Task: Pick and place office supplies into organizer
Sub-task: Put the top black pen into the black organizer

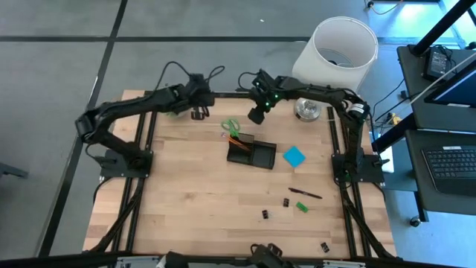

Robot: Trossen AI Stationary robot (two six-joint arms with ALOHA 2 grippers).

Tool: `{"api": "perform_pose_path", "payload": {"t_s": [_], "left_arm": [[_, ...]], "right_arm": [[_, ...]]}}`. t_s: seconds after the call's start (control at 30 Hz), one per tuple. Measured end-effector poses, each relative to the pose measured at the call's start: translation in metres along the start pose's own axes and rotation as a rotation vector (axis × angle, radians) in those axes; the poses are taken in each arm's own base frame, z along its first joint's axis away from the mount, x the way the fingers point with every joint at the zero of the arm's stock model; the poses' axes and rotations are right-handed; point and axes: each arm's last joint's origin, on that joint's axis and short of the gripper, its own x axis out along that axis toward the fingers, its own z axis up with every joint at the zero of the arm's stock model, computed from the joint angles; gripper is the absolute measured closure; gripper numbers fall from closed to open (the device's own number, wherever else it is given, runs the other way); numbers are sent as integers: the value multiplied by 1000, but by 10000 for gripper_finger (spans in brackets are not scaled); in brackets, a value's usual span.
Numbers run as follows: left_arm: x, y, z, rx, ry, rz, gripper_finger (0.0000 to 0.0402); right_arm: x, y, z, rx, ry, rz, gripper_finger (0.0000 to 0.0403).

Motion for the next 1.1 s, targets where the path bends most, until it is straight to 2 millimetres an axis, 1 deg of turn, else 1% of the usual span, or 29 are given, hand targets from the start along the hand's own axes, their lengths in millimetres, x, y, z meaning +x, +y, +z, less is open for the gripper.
{"api": "perform_pose_path", "payload": {"t_s": [0.13,0.23,0.33,0.5,0.6,0.7,0.87,1.1], "left_arm": [[-26,6,8,153,-30,139,390],[-40,4,18,293,-31,226,390],[-51,-3,31,427,-14,308,390],[-67,-15,50,537,-32,398,390],[-77,-26,57,623,-27,419,390],[-87,-36,62,657,20,455,389],[-92,-60,73,690,156,517,389],[-85,-103,96,688,130,534,389]], "right_arm": [[-1,-1,-4,103,40,-1,186],[-1,-1,-9,144,86,-5,186],[-2,-1,-12,153,117,-7,186],[0,-2,-13,124,112,-6,186],[0,-2,-13,82,112,-17,186],[0,-3,-13,68,112,-35,186],[1,-1,-13,63,114,-39,186],[4,6,-13,17,115,-43,186]]}}
